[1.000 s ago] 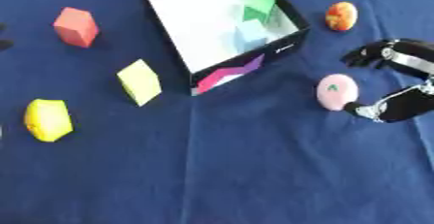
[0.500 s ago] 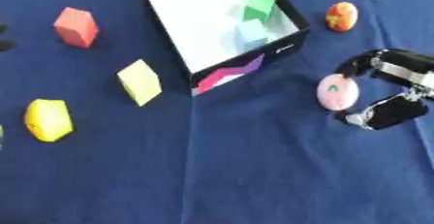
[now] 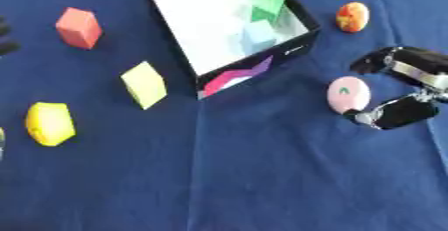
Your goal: Pick up objects on the table and place them in the box.
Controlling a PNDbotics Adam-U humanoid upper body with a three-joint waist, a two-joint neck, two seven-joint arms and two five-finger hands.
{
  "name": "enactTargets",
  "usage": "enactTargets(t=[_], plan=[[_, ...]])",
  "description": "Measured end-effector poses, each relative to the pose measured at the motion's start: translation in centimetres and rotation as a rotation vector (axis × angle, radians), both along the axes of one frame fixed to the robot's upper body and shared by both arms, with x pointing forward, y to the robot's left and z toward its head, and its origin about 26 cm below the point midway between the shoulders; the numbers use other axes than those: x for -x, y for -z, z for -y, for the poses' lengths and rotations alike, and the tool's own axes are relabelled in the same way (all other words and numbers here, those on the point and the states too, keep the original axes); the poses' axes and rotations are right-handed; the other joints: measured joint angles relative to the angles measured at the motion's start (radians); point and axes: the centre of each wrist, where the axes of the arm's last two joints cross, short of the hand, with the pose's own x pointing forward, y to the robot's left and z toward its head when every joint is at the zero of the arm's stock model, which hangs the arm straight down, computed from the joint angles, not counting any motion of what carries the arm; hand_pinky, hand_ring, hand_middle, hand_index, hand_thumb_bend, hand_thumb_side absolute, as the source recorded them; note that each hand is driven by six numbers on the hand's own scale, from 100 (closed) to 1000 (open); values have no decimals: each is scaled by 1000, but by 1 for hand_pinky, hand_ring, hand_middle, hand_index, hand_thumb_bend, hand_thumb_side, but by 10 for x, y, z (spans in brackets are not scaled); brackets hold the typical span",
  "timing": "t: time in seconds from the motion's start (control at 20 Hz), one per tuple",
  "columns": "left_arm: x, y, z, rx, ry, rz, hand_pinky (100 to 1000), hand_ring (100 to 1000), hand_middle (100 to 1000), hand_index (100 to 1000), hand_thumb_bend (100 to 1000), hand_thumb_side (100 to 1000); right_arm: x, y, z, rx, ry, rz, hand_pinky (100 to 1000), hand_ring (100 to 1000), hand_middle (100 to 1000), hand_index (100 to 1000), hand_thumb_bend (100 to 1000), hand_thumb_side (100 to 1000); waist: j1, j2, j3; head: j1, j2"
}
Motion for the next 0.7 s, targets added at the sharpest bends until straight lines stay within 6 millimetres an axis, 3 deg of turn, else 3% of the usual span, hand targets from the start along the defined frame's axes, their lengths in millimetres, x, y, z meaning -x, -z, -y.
enactTargets(t=[0.7], plan=[[-1, -2, 2, -6, 15, 2, 697, 740, 666, 759, 100, 721, -28, 24, 9, 21, 65, -53, 789, 810, 734, 827, 424, 334, 0, 0, 8, -4, -7]])
